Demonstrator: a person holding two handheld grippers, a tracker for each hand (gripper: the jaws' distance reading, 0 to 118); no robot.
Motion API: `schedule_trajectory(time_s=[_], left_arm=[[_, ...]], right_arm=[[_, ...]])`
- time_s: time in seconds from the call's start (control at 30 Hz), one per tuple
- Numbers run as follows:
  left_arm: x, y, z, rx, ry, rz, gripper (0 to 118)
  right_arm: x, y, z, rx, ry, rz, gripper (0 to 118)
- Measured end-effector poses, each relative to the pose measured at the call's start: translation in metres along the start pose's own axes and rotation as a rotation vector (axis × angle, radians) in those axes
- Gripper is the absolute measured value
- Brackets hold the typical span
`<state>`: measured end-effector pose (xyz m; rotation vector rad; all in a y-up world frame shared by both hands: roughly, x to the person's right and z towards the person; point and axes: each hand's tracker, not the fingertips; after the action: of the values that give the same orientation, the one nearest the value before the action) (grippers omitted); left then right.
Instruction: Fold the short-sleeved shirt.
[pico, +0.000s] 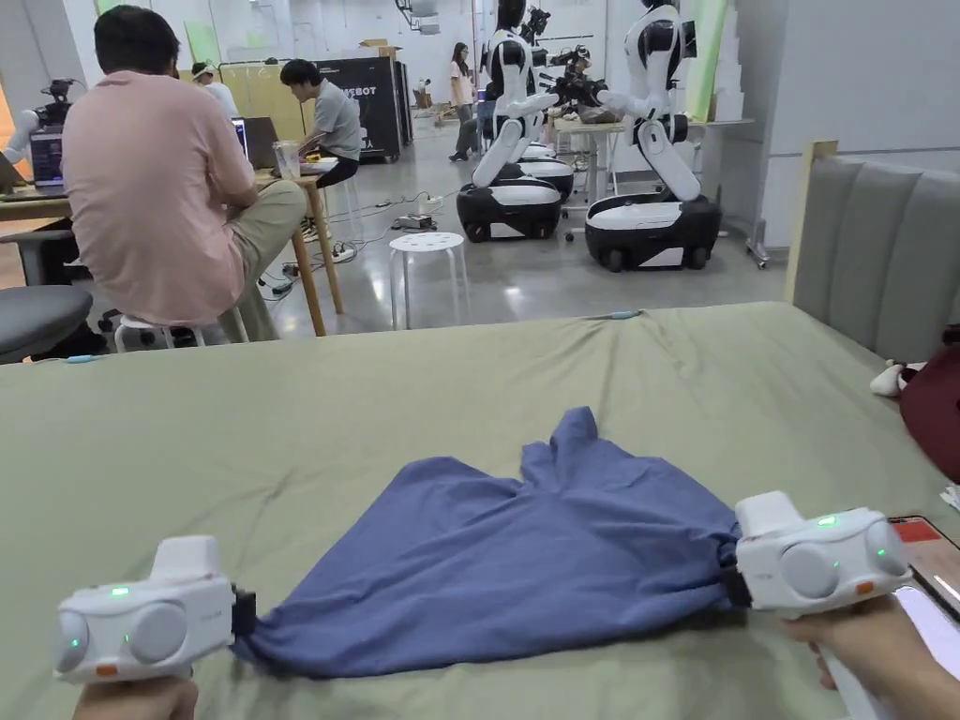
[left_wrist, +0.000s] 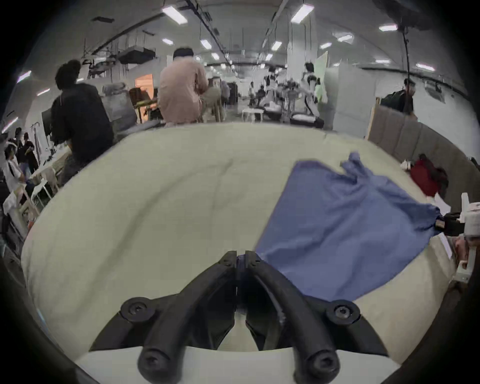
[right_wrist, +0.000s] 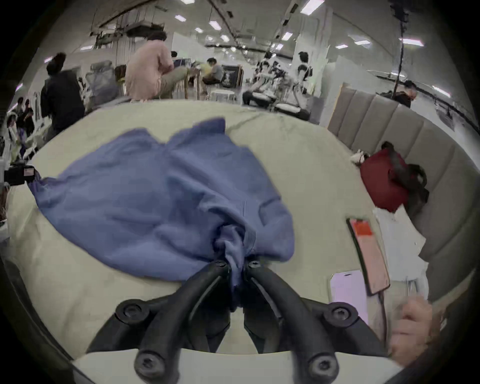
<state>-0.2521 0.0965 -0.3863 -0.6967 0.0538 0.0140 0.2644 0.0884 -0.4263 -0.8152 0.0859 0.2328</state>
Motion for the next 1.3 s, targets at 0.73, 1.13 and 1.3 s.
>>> schedule_trajectory(time_s=[0.73,1.13,1.3], left_arm=[[0.009,0.039,0.043,0.143,0.016,-0.052,0],[-0.037,0.023,-0.036,-0.132,-0.042,0.148,85],[-0.038,0.013,-0.060,-0.159,0.011,0.096,78]], right_arm=[[-0.024,0.048,0.061,0.130,-0.042,0.004,1],[-0.021,0.040,0.044,0.099,0.008,-0.052,0],[-0.022,0.038,0.037,0.087,0.017,-0.050,0]])
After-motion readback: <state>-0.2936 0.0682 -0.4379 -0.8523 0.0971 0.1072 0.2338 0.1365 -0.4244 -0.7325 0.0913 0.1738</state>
